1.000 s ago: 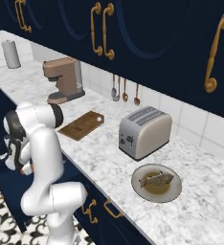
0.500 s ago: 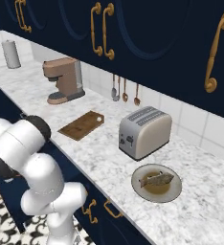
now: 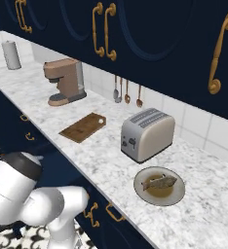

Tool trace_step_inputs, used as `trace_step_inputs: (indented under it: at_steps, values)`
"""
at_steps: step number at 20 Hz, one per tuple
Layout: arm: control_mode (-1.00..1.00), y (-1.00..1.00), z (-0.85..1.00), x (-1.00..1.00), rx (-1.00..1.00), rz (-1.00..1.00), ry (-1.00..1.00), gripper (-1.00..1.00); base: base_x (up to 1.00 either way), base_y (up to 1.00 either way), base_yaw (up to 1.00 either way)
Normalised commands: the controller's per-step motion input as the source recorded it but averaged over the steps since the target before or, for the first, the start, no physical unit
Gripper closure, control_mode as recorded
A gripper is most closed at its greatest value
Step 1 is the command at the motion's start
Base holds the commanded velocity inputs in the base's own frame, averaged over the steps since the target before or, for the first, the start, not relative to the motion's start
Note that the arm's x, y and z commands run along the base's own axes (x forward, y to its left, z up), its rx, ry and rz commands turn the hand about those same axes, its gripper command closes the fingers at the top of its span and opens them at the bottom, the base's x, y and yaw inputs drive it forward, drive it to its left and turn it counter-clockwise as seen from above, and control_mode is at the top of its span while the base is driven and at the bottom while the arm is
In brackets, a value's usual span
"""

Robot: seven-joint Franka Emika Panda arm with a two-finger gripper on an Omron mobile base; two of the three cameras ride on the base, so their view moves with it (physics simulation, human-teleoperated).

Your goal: Pick up the knife from the drawer and place it on the cutting board. Then place the meat from the plate to the cutting board.

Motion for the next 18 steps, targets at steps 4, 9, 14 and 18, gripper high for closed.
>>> trace_step_inputs:
  at_steps: [4,9,14,18]
  values:
    - [-1.0,0.03,0.98,-0.09,-0.12,0.12,-0.13,1.0,0.0,0.0,0.0]
    - [-1.0,-0.5,0.73,0.25,-0.1,0.15,-0.08,1.0,0.0,0.0,0.0]
    - [-1.0,-0.99,0.11,0.99,0.0,0.16,0.13,1.0,0.0,0.0,0.0]
    - [-1.0,-0.84,-0.08,1.0,-0.03,0.17,0.09,1.0,0.0,0.0,0.0]
